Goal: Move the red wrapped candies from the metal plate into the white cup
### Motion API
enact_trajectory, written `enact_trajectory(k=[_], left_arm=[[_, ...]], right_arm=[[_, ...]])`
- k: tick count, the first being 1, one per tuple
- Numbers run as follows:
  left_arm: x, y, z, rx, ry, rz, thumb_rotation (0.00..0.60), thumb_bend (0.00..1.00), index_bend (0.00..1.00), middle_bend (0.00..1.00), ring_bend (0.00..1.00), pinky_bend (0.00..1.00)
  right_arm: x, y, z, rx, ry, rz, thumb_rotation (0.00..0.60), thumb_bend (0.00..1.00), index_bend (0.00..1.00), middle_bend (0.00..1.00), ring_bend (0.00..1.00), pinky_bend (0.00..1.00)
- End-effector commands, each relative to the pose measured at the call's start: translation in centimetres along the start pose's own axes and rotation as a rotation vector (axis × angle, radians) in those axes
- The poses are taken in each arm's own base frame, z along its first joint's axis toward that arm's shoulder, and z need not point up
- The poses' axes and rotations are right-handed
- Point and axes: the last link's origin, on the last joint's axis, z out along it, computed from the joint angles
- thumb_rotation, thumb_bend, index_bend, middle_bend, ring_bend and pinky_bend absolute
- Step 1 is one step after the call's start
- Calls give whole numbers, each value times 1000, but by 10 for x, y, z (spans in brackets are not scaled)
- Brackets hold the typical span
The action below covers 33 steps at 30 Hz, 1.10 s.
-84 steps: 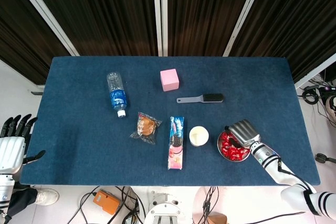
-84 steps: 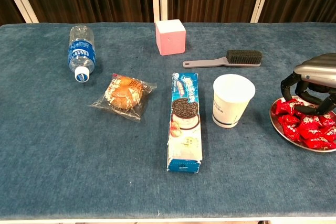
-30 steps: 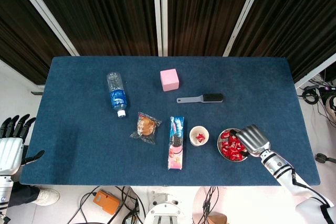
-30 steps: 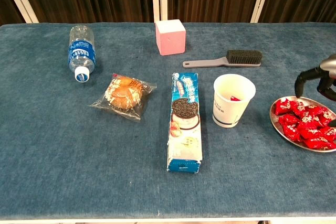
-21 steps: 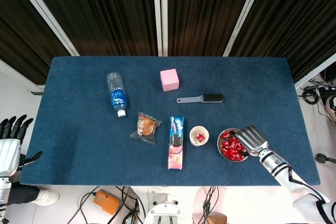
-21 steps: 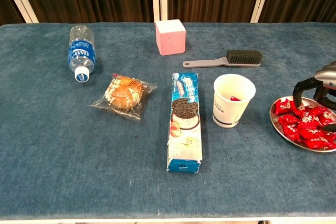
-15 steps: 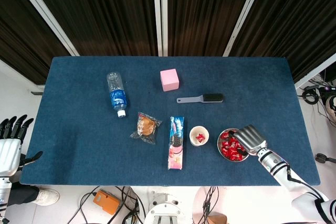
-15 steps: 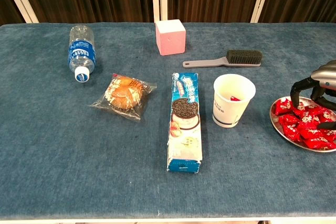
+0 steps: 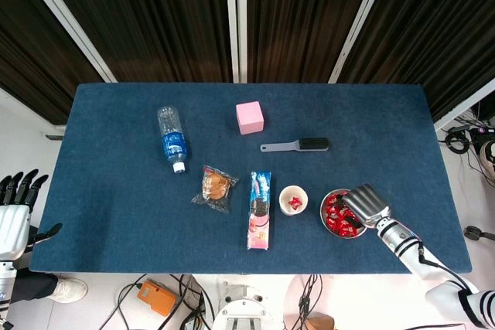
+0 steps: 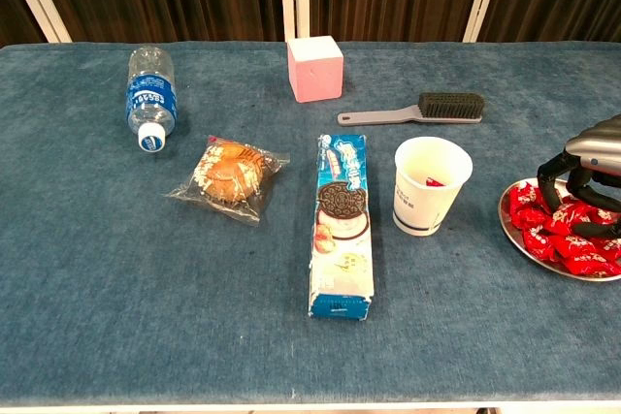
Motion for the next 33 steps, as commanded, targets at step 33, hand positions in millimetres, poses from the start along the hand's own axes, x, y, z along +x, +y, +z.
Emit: enact_trajectory(k=[33], left_arm=[[2, -1, 3, -3, 10, 4, 600, 20, 121, 41, 0, 0]], right_arm=[[81, -77, 41, 211, 209, 79, 600, 525, 472, 852, 989, 1000]])
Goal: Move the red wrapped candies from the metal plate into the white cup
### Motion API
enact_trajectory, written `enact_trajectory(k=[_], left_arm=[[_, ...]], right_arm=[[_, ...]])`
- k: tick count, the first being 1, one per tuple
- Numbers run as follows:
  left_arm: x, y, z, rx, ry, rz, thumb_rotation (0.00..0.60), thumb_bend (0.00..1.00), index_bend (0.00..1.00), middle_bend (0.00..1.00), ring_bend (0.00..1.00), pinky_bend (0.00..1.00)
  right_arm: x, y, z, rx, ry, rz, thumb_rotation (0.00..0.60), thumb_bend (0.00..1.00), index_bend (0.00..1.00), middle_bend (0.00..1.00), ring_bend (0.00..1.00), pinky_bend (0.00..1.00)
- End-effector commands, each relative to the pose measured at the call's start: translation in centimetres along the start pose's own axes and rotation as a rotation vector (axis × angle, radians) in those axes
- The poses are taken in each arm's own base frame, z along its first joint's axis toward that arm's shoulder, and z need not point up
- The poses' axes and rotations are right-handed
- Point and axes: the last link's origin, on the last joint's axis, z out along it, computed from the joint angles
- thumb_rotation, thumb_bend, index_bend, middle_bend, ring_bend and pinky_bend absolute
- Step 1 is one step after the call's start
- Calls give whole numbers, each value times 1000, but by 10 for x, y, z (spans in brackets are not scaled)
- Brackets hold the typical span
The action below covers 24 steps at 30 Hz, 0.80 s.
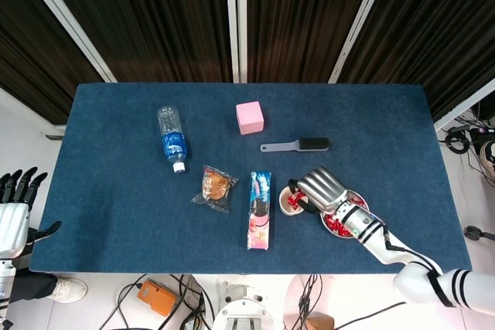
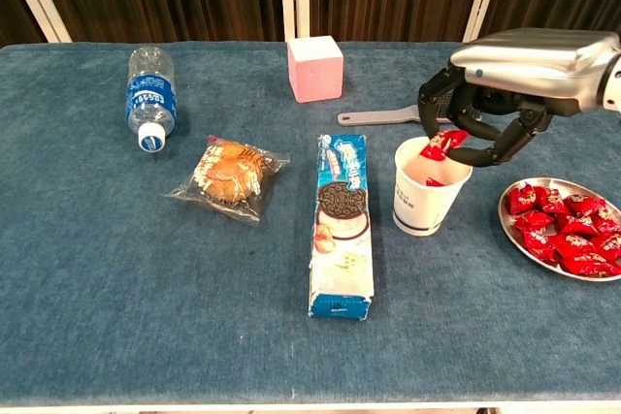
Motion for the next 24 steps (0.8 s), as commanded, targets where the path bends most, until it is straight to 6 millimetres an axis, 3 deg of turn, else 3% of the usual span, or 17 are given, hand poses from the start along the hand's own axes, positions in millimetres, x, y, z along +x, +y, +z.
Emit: enact_trajectory(k=[1, 6, 11, 17, 24], left_arm=[[0, 0, 0, 1, 1, 0, 600, 20, 121, 41, 0, 0], [-1, -2, 0, 6, 3, -2, 600, 20, 121, 41, 0, 0], [-1, 0, 3, -5, 6, -6, 600, 20, 121, 41, 0, 0], [-4, 3, 5, -13, 4, -12, 600, 20, 121, 41, 0, 0], [-6, 4, 5, -17, -1, -15, 600, 21, 121, 41, 0, 0]], right_arm=[[0, -2, 1, -2, 2, 9, 600, 502, 454, 852, 989, 1000], [5, 6, -11, -35, 39, 57, 600, 379, 371, 852, 989, 1000], [4, 27, -40, -109, 63, 45, 600, 351, 392, 852, 989, 1000], [-23, 48, -70, -197, -49, 18, 600, 351, 445, 852, 989, 1000], [-50, 54, -66, -212, -143, 16, 600, 354, 463, 852, 989, 1000]])
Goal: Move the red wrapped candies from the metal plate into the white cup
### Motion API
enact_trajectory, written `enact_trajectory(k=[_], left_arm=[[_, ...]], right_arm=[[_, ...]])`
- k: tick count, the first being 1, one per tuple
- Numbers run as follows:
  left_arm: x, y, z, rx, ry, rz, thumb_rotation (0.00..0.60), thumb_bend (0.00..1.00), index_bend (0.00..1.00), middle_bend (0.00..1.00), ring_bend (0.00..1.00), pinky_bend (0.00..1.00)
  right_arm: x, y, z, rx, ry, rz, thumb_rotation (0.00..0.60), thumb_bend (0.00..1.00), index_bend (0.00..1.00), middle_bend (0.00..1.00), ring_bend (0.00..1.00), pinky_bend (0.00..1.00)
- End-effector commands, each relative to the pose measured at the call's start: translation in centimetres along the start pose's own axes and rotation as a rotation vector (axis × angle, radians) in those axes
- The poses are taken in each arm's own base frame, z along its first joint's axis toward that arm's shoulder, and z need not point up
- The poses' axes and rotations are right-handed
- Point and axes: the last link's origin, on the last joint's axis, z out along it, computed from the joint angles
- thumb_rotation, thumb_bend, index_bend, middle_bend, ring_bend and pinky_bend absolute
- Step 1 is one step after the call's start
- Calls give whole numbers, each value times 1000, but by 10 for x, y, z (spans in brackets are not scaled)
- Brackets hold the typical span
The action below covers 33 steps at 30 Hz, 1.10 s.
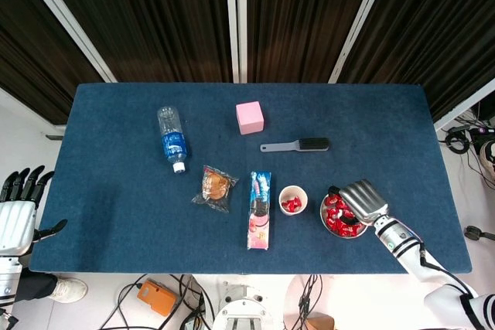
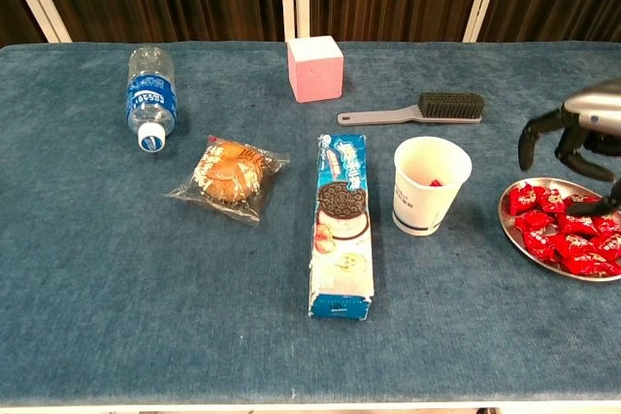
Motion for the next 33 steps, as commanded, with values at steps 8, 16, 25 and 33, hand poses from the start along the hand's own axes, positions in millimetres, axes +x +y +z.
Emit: enact_trajectory(k=[8, 16, 25, 33], left_arm=[[1, -3, -2, 15, 6, 1, 600, 20, 121, 41, 0, 0], [1, -5, -3, 22, 5, 0, 600, 21, 121, 42, 0, 0], [0, -7, -4, 28, 3, 0, 600, 21, 121, 32, 0, 0], [0, -9, -5, 32, 7, -5, 600, 21, 121, 32, 0, 0]], right_arm=[[-18, 0, 14, -4, -67, -9, 600, 364, 478, 852, 989, 1000], [-23, 0, 22, -9, -92, -10, 600, 404, 494, 852, 989, 1000], [-27, -1, 30, -13, -99, 0, 600, 507, 573, 852, 989, 1000], [-10, 1, 26, -12, -29, -14, 600, 606, 667, 862, 1000, 1000]])
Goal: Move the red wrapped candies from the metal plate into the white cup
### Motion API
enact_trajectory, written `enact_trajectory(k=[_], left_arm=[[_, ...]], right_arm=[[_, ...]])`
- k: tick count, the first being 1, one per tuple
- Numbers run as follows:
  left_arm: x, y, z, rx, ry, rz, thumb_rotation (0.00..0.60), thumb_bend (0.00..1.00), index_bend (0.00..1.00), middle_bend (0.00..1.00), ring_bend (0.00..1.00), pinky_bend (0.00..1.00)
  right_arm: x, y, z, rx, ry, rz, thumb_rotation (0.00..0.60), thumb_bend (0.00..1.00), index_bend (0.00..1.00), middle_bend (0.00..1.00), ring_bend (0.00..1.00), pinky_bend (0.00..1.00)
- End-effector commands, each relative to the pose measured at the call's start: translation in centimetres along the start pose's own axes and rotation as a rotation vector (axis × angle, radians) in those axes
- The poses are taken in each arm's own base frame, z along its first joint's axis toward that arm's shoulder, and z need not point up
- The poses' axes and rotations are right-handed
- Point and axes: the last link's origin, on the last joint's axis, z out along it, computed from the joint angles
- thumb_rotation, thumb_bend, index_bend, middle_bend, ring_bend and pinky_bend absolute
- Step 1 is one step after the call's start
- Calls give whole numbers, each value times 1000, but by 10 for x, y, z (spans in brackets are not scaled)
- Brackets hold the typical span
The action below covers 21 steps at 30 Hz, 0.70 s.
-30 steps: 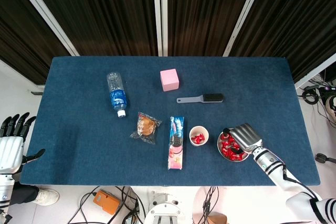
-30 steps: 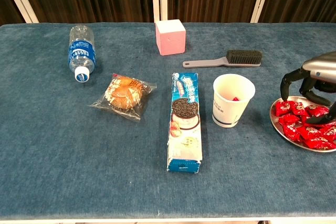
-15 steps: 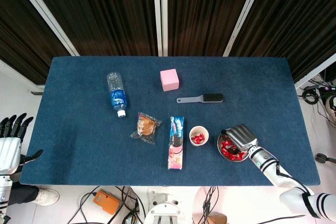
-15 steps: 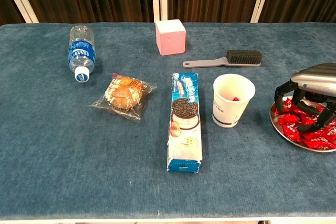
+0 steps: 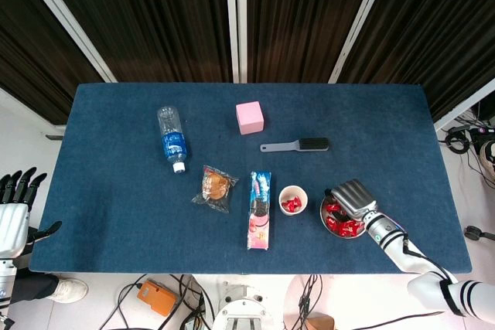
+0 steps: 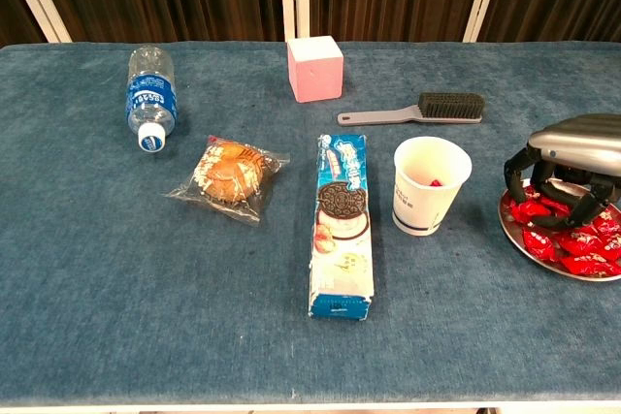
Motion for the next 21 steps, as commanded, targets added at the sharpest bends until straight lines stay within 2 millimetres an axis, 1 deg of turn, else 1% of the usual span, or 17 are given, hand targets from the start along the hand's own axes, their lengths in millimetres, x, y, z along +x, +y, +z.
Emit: enact_trajectory(k=[1, 4, 6, 7, 10, 13, 16, 21], left_arm=[[0, 0, 0, -1, 2, -1, 600, 21, 121, 32, 0, 0], [1, -1, 0, -2, 5, 1, 600, 20, 121, 32, 0, 0], [1, -1, 0, -3, 7, 1, 600, 20, 121, 32, 0, 0], [2, -1, 0, -3, 7, 0, 600, 20, 121, 32, 0, 0], [1, 0, 0, -6, 7, -1, 600, 20, 121, 32, 0, 0], [2, 0, 0, -4, 9, 0, 600, 20, 121, 32, 0, 0], [3, 0, -1, -1, 9, 2, 600, 20, 121, 32, 0, 0], [3, -1, -2, 3, 6, 5, 600, 20, 121, 32, 0, 0]], right_arm=[[15, 1, -6, 2, 50, -4, 600, 606, 667, 862, 1000, 1000], [39, -3, -15, 17, 129, 15, 600, 606, 665, 862, 1000, 1000], [56, -10, -18, 42, 179, 34, 600, 605, 665, 862, 1000, 1000], [65, -15, -18, 61, 202, 45, 600, 605, 664, 862, 1000, 1000], [80, -32, -13, 120, 231, 74, 600, 606, 662, 862, 1000, 1000], [84, -48, -3, 176, 221, 78, 600, 605, 657, 862, 1000, 1000], [79, -61, 8, 208, 192, 61, 600, 605, 645, 862, 1000, 1000], [71, -75, 20, 235, 169, 42, 600, 605, 615, 862, 1000, 1000]])
